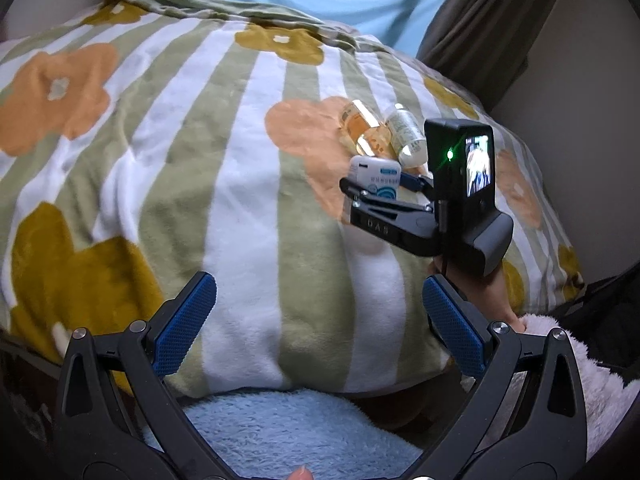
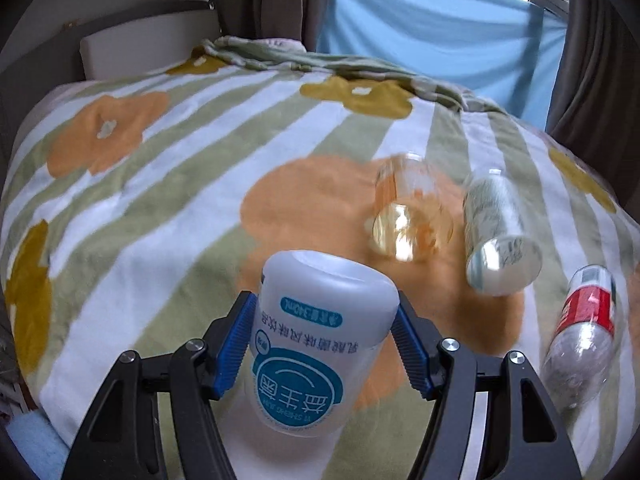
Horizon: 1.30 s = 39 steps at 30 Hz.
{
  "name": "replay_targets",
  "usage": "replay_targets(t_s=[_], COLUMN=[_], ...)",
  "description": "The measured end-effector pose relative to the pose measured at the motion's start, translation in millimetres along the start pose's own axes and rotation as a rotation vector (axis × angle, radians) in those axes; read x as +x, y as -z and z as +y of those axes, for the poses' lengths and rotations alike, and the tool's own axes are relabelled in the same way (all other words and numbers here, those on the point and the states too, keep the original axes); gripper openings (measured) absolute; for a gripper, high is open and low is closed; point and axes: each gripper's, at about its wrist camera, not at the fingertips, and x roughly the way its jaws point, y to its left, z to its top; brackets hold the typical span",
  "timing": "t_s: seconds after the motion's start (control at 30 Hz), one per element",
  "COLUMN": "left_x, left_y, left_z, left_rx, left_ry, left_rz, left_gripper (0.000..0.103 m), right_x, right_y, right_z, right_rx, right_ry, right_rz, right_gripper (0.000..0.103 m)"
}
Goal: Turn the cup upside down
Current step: 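Set the white bottle upright on the duvet with the right tool, then open the right tool and withdraw it from the bottle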
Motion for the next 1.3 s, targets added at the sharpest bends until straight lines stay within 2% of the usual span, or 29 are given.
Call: replay_targets(t_s=[0.4,0.63,0.67,0.7,0.77,0.83,1.07,1.2,1.3], left_x=[4.9,4.5,4.3,4.1,4.3,4.3,-1.4,-17.2,-31.9], left_y=[1.9,1.5,1.3,1.5,1.1,1.1,0.4,1.9,6.3], left_z=[-10.6,-10.8,-10.4,-10.3,-10.0,-10.0,-12.1,-19.2,-26.9], left_rx=[0.012,0.009,0.009,0.009,0.01,0.01,0.025,0.051,0.078], left_ry=[0.028,0.024,0.023,0.022,0.021,0.021,-0.002,-0.037,-0.067], left_rz=[0.018,0.02,0.019,0.019,0.019,0.019,0.006,-0.046,-0.097], left_gripper=[0.103,0.103,0.103,0.103,0.103,0.103,0.103,0.103,0.103], right_x=[-15.7,-14.7,-15.0,-15.5,-18.0,-21.3,-33.0,-61.5,-101.5], right_y=[25.9,27.3,26.8,26.1,24.9,24.2,25.8,25.8,24.9], right_z=[-0.8,-6.4,-7.1,-8.1,-10.7,-12.6,-9.8,-8.3,-13.0], right_rx=[-0.032,0.002,0.007,0.015,0.034,0.047,0.026,0.027,0.07], right_ry=[-0.05,-0.068,-0.067,-0.064,-0.081,-0.097,-0.095,-0.087,-0.082], right_rz=[0.05,0.024,0.02,0.015,-0.007,-0.029,-0.014,-0.026,-0.071], right_gripper=[0.063,0.063,0.066,0.081,0.102,0.103,0.103,0.103,0.103])
